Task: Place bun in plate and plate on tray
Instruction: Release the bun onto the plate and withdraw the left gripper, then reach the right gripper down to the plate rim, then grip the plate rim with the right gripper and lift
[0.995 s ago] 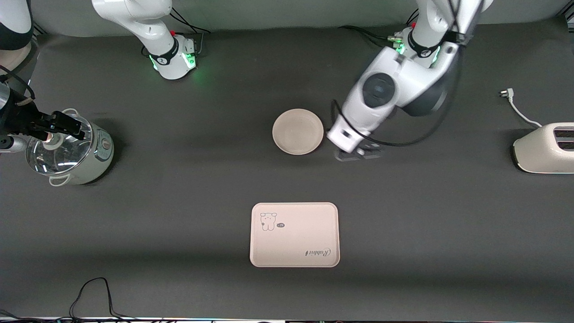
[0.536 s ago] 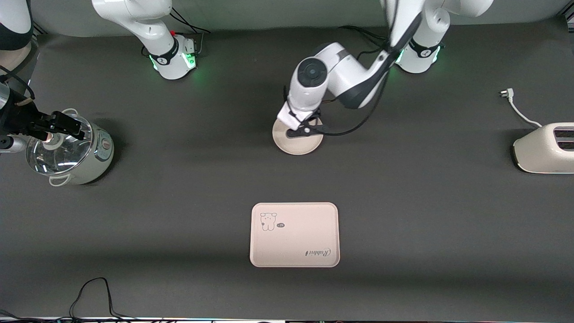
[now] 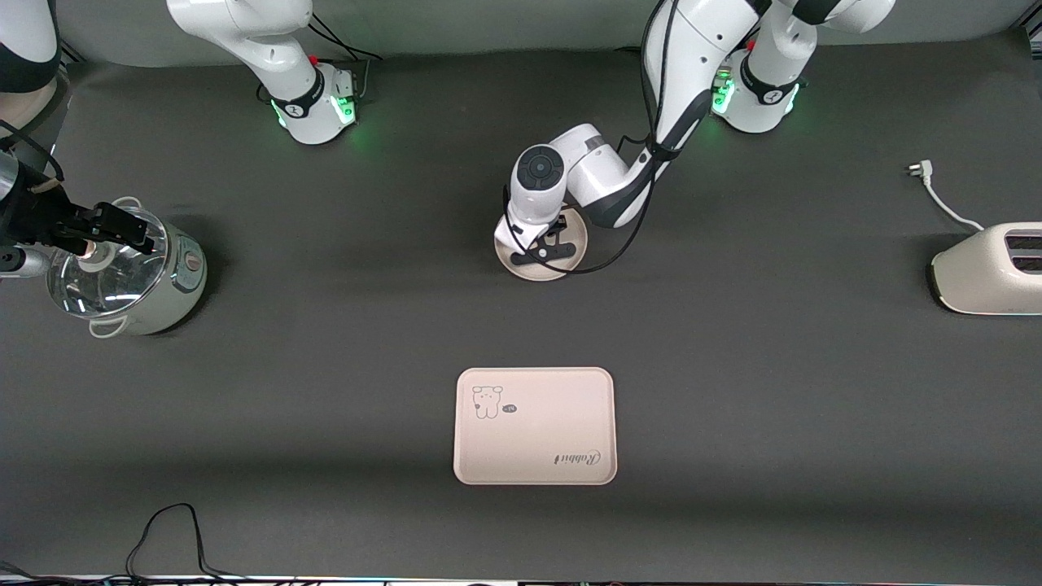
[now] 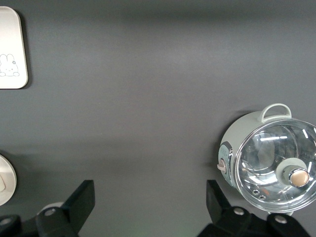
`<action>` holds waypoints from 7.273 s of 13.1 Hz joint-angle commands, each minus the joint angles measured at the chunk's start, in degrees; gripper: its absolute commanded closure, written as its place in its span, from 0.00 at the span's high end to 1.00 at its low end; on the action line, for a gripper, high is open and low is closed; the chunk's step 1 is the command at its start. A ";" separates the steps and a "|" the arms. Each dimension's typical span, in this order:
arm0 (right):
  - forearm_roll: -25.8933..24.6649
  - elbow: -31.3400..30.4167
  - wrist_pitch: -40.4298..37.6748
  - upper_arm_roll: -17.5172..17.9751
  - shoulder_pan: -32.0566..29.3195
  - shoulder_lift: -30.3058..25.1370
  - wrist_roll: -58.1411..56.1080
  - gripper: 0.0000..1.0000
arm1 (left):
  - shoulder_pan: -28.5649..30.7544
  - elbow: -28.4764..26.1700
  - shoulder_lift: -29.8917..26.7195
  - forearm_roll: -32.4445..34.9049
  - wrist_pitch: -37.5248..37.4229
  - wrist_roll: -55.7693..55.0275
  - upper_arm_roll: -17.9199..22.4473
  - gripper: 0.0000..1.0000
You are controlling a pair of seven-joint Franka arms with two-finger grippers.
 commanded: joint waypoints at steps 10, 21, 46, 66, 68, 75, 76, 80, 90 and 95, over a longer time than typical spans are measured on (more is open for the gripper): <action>-0.47 -0.69 -0.60 0.36 -0.52 0.02 -1.06 1.00 | 9.48 9.85 -7.92 1.16 -19.47 9.18 0.44 1.00; 6.38 -10.18 2.99 0.80 21.15 -6.83 23.15 1.00 | 43.84 9.15 -25.32 2.04 -34.83 48.01 0.79 1.00; 13.33 -41.21 57.73 3.17 48.87 4.92 41.74 1.00 | 51.51 10.02 -37.29 0.90 -47.86 65.71 5.18 1.00; 15.44 -44.20 83.60 3.17 52.65 23.04 41.65 0.44 | 38.52 9.76 -34.56 -2.18 -42.41 65.36 18.79 1.00; 15.44 -44.20 83.60 3.17 52.56 23.04 41.65 0.32 | 34.13 9.67 -34.39 -2.09 -42.15 65.01 22.21 1.00; 15.44 -44.20 83.60 3.17 52.56 23.04 41.65 0.01 | 32.00 9.59 -37.28 -2.00 -42.41 65.62 24.17 1.00; 15.44 -44.20 83.60 3.17 52.56 23.04 41.65 0.00 | 32.00 9.67 -37.46 -2.00 -42.58 65.62 24.17 1.00; 15.44 -44.12 82.72 3.09 51.60 19.81 41.39 0.00 | 30.95 9.50 -36.85 -1.91 -41.88 65.71 23.82 1.00; 18.25 -37.63 64.61 2.74 47.29 3.96 40.07 0.00 | 31.11 8.97 -36.58 -1.21 -40.83 65.71 22.76 1.00; 18.25 -22.54 60.24 2.38 41.07 15.11 34.90 0.00 | 31.47 8.97 -36.58 -1.21 -40.65 65.71 22.85 1.00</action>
